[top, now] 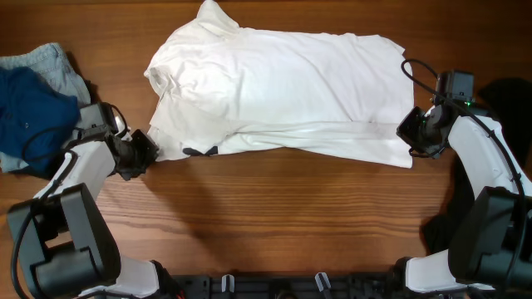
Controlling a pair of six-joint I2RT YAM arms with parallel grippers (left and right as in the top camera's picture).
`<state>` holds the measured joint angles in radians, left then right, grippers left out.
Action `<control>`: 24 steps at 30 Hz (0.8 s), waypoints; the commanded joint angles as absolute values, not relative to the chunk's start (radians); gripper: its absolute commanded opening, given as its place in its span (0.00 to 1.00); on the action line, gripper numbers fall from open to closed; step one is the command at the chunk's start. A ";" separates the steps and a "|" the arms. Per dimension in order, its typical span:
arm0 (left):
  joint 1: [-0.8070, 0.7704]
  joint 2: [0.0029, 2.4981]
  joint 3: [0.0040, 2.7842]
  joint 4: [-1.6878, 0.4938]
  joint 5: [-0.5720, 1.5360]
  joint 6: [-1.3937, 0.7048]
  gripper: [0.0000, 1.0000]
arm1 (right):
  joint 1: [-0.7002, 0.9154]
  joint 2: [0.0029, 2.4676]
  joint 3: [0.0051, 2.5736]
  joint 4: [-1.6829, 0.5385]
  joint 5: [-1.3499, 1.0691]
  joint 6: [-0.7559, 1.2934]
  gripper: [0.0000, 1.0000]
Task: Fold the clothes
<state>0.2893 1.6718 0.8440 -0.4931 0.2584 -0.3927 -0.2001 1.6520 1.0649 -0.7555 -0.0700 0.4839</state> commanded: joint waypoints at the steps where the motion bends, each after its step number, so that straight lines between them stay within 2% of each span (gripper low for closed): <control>1: 0.302 1.681 0.835 -0.498 0.245 -0.370 0.04 | -0.204 1.665 1.071 -0.779 -0.044 0.472 0.09; 4: 0.346 1.657 0.835 -0.551 0.212 -0.374 0.04 | -0.204 1.665 1.071 -0.813 0.004 0.472 0.09; 7: 0.403 1.603 0.835 -0.653 0.049 -0.408 0.04 | -0.206 1.665 1.071 -0.844 0.051 0.471 0.09; 10: 0.436 1.538 0.835 -0.652 0.087 -0.427 0.04 | -0.207 1.665 1.071 -0.845 0.048 0.471 0.09; 11: 0.430 1.509 0.835 -0.652 0.113 -0.427 0.16 | -0.207 1.665 1.071 -0.838 0.020 0.468 0.10; 12: 0.422 1.493 0.835 -0.653 0.139 -0.426 0.38 | -0.207 1.665 1.071 -0.828 -0.007 0.455 0.11; 13: 0.410 1.472 0.835 -0.656 0.163 -0.426 0.54 | -0.207 1.665 1.071 -0.794 -0.094 0.381 0.14; 14: 0.400 1.458 0.836 -0.658 0.173 -0.426 0.57 | -0.207 1.665 1.072 -0.767 -0.172 0.322 0.20; 15: 0.386 1.438 0.836 -0.660 0.184 -0.422 0.59 | -0.207 1.665 1.072 -0.742 -0.263 0.269 0.28; 17: 0.352 1.393 0.836 -0.653 0.215 -0.422 0.61 | -0.207 1.665 1.072 -0.724 -0.347 0.268 0.34; 20: 0.281 1.370 0.836 -0.601 0.307 -0.423 0.58 | -0.200 1.667 1.071 -0.726 -0.393 0.271 0.34; 24: 0.170 1.397 0.836 -0.545 0.291 -0.423 0.56 | -0.171 1.729 1.071 -0.729 -0.383 0.318 0.34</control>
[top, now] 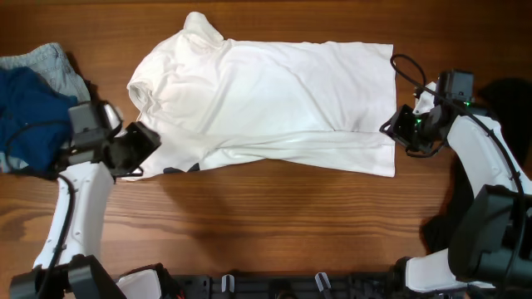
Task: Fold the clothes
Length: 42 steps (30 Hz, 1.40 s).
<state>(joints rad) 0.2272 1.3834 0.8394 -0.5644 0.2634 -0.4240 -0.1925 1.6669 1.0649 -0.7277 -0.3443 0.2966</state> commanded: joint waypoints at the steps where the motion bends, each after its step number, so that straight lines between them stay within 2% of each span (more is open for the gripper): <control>1: 0.156 1.407 0.836 -0.542 0.287 -0.424 0.56 | -0.168 1.748 1.071 -0.729 -0.383 0.338 0.34; 10: 0.148 1.443 0.836 -0.550 0.287 -0.424 0.55 | -0.167 1.824 1.071 -0.676 -0.324 0.447 0.29; 19: 0.148 1.443 0.836 -0.558 0.287 -0.424 0.56 | -0.145 1.829 1.071 -0.739 -0.278 0.483 0.30; 21: 0.148 1.443 0.836 -0.558 0.288 -0.424 0.55 | -0.143 1.829 1.071 -0.721 -0.242 0.505 0.25; 23: 0.148 1.443 0.836 -0.558 0.287 -0.424 0.56 | -0.143 1.829 1.071 -0.683 -0.231 0.518 0.09; 24: 0.148 1.443 0.836 -0.558 0.287 -0.424 0.56 | -0.143 1.829 1.071 -0.654 -0.232 0.527 0.04; 28: 0.148 1.443 0.836 -0.558 0.287 -0.424 0.56 | -0.143 1.829 1.071 -0.533 -0.257 0.527 0.04; 33: 0.148 1.443 0.836 -0.555 0.287 -0.424 0.55 | -0.143 1.829 1.071 -0.347 -0.262 0.639 0.04; 34: 0.148 1.443 0.836 -0.556 0.287 -0.424 0.55 | -0.143 1.829 1.071 -0.332 -0.262 0.638 0.12; 36: 0.148 1.443 0.836 -0.554 0.287 -0.424 0.56 | -0.143 1.829 1.072 -0.360 -0.263 0.634 0.15; 42: 0.148 1.443 0.836 -0.542 0.303 -0.422 0.51 | -0.144 1.756 1.072 -0.496 -0.340 0.508 0.11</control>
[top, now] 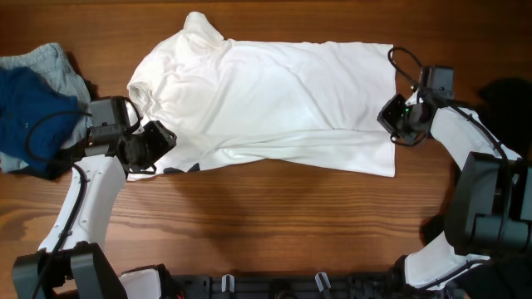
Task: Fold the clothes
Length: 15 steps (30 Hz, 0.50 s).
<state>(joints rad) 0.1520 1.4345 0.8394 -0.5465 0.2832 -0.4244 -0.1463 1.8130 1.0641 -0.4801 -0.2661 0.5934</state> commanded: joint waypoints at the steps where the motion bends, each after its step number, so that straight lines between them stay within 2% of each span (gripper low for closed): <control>1: 0.148 1.443 0.836 -0.542 0.304 -0.423 0.51 | -0.140 1.729 1.072 -0.503 -0.404 0.463 0.11; 2: 0.147 1.443 0.836 -0.542 0.307 -0.423 0.51 | -0.133 1.713 1.072 -0.519 -0.424 0.435 0.12; 6: 0.115 1.443 0.836 -0.526 0.342 -0.422 0.51 | -0.088 1.711 1.071 -0.592 -0.357 0.397 0.26; 11: -0.002 1.474 0.836 -0.499 0.306 -0.381 0.59 | -0.068 1.713 1.056 -0.611 -0.297 0.452 0.26; 13: -0.068 1.520 0.836 -0.456 0.252 -0.286 0.64 | -0.068 1.713 1.052 -0.615 -0.296 0.455 0.26; 15: -0.116 1.564 0.836 -0.416 0.205 -0.224 0.64 | -0.068 1.713 1.052 -0.620 -0.295 0.450 0.26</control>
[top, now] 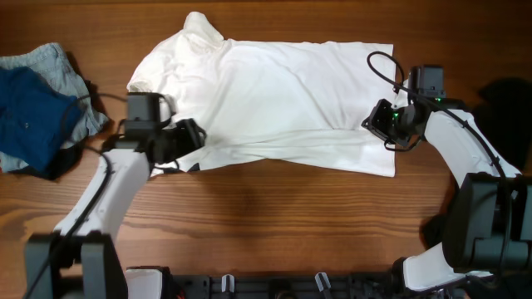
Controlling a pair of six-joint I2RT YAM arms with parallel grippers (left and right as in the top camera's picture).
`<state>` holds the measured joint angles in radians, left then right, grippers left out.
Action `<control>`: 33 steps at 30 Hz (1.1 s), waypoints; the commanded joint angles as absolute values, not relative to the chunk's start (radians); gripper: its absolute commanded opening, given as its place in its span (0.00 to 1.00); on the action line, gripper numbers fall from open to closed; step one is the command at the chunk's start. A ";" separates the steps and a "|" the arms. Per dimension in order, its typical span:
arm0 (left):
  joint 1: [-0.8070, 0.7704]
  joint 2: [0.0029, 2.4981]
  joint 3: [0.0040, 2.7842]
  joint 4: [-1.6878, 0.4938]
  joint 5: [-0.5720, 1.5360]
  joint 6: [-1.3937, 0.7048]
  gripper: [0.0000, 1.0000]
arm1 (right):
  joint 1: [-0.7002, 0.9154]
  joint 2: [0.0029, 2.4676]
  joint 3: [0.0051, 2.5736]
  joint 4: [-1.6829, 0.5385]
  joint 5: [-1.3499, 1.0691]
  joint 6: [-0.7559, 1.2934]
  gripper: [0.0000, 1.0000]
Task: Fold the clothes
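Note:
A white shirt lies spread flat across the back half of the wooden table, collar at the far left and hem to the right, with a dark mark at its lower left edge. My left gripper reaches over the shirt's lower left corner by the sleeve, and its fingers look spread. Over the shirt's right edge near the hem is my right gripper, fingers likewise spread. Neither one lifts any cloth.
A dark blue garment lies on a grey one at the far left of the table. A black object sits at the right edge. The arms' bases stand along the front edge.
The left gripper has moved right, from beside the sleeve to over the shirt's lower left corner. The right gripper has moved left, further onto the hem. The shirt lies as before.
First both grippers were at the shirt's lower corners, with the shirt lying further right and rumpled. By the second moment the shirt lay further left and flatter. Then the grippers stood at its edges, and now both reach inward over the unmoved cloth.

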<state>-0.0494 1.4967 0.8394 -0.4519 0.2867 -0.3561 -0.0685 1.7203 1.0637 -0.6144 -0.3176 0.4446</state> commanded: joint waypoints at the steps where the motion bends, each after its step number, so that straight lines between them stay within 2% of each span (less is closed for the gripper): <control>1: -0.136 1.585 0.836 -0.404 0.181 -0.206 0.63 | -0.068 1.713 1.052 -0.622 -0.295 0.448 0.26; 5: -0.193 1.645 0.836 -0.399 0.090 -0.084 0.55 | -0.068 1.713 1.052 -0.622 -0.291 0.448 0.26; 8: -0.205 1.650 0.836 -0.383 -0.014 -0.082 0.53 | -0.068 1.713 1.052 -0.622 -0.287 0.447 0.26; 11: -0.205 1.650 0.836 -0.359 -0.016 -0.082 0.45 | -0.068 1.713 1.052 -0.622 -0.287 0.447 0.26; 15: -0.219 1.650 0.836 -0.379 0.036 -0.082 0.48 | -0.068 1.713 1.052 -0.622 -0.284 0.448 0.27; 21: -0.290 1.650 0.836 -0.430 0.003 -0.052 0.55 | -0.068 1.713 1.052 -0.622 -0.284 0.448 0.26; 27: -0.299 1.650 0.836 -0.424 -0.144 -0.052 0.52 | -0.068 1.713 1.052 -0.627 -0.284 0.447 0.26; 33: -0.310 1.701 0.836 -0.419 -0.147 -0.052 0.50 | -0.068 1.713 1.052 -0.631 -0.284 0.447 0.27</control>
<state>-0.2970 1.6653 0.8394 -0.4225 -0.1215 -0.0639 -0.0685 1.7203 1.0618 -0.6277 -0.3054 0.4442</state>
